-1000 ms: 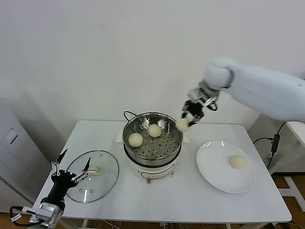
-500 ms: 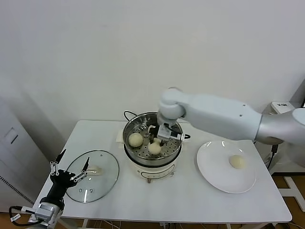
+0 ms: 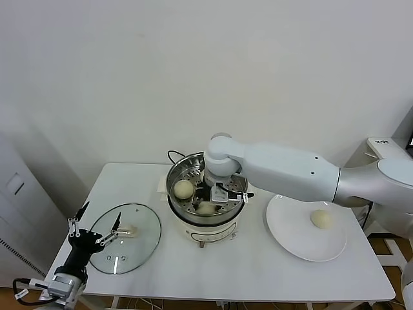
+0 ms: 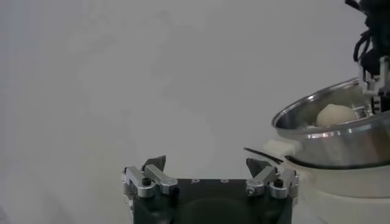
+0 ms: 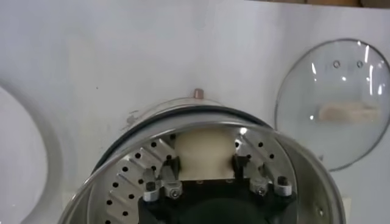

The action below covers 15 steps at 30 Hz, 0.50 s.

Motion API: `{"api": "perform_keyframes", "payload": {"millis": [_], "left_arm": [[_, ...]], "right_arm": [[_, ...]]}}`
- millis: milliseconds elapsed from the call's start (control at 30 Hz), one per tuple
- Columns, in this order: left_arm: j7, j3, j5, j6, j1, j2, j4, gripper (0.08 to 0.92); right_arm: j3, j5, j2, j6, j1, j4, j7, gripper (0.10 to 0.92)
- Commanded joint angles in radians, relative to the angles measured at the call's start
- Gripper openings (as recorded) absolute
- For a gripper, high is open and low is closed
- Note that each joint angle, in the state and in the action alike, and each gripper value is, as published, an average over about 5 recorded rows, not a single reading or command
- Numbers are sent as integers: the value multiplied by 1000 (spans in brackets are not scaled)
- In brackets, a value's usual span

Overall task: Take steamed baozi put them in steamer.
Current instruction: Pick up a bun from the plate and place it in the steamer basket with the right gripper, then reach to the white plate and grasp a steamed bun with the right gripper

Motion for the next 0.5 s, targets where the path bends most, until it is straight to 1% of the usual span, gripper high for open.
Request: {"api": "perform_keyframes", "payload": {"millis": [33, 100, 167, 300, 367, 433, 500], "left_arm": [[1, 1, 1, -3, -5, 4, 4, 823], [1, 2, 0, -3, -8, 7, 4, 823], [1, 6, 0, -2, -14, 11, 4, 823], [1, 14, 0, -1, -25, 16, 3, 823], [1, 16, -1, -2, -27, 17, 1, 823], [1, 16, -1, -3, -26, 17, -1, 823], [1, 16, -1, -4, -24, 17, -3, 823]], "right_arm": [[81, -2, -13, 6, 9, -35, 1, 744], [112, 58, -40, -44, 53, -68, -2, 789], [119, 160, -79, -140, 112, -115, -1, 811], [18, 502, -186, -432, 234, -240, 20, 822], [-64, 654, -235, -538, 282, -316, 16, 822], [-121, 716, -274, -580, 305, -395, -12, 823], [-148, 713, -309, -581, 303, -462, -49, 823]]}}
